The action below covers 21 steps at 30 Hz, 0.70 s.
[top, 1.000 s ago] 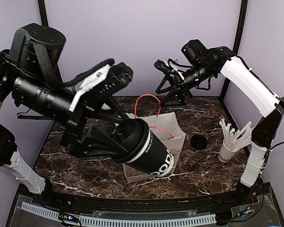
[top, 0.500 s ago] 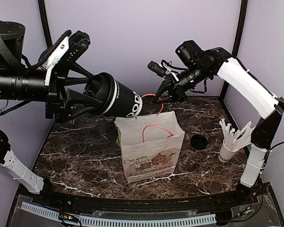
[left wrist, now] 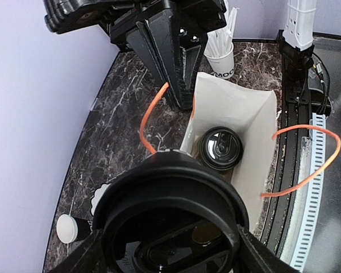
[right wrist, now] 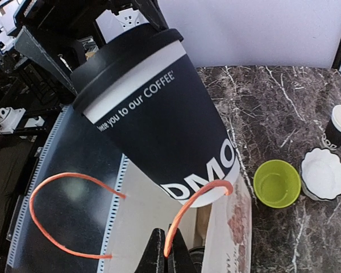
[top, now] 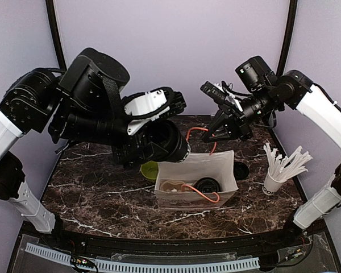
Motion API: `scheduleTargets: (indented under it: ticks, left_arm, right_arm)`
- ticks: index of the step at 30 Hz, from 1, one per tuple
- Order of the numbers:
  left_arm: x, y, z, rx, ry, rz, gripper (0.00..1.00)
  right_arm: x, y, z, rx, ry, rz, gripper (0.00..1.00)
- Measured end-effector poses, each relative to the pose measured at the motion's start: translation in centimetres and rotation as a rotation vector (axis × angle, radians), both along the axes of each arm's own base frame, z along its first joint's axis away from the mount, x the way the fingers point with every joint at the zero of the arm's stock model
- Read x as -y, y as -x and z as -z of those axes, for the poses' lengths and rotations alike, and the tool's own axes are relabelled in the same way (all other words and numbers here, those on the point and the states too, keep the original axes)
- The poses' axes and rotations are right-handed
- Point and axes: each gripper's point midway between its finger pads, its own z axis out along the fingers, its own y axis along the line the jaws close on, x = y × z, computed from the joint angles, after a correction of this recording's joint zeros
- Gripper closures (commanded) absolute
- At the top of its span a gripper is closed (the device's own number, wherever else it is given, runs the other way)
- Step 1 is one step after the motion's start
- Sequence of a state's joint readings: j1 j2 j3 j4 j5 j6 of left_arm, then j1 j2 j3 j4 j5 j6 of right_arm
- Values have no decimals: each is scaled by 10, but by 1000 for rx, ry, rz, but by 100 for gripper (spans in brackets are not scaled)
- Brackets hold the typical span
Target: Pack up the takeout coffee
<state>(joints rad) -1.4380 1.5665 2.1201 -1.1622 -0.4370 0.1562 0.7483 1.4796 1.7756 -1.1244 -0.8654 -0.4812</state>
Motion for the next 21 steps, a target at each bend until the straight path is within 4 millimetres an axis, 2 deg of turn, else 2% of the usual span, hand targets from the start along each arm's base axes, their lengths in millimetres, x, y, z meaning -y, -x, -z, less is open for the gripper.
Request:
scheduleTargets:
  ticks: [3, 7, 9, 11, 16, 18, 21]
  left_arm:
    - [5, 4, 17, -34, -34, 13, 44]
    - [4, 11, 41, -92, -75, 14, 45]
    - [1, 18, 52, -129, -87, 23, 45]
    - [1, 27, 54, -146, -87, 47, 45]
    - [10, 51, 47, -175, -57, 123, 46]
    - [15, 52, 48, -173, -63, 125, 46]
    - [23, 49, 62, -165, -113, 109, 47]
  right_arm:
    - [1, 10, 12, -59, 5, -25, 100]
    - [-3, 14, 24, -124, 9, -38, 100]
    - [-5, 16, 22, -135, 0, -46, 100]
    - [-6, 18, 15, -139, -16, -53, 100]
    - [-8, 20, -10, -111, -74, -68, 100]
    - [-9, 24, -13, -117, -85, -84, 100]
    - [-11, 32, -9, -135, -80, -110, 100]
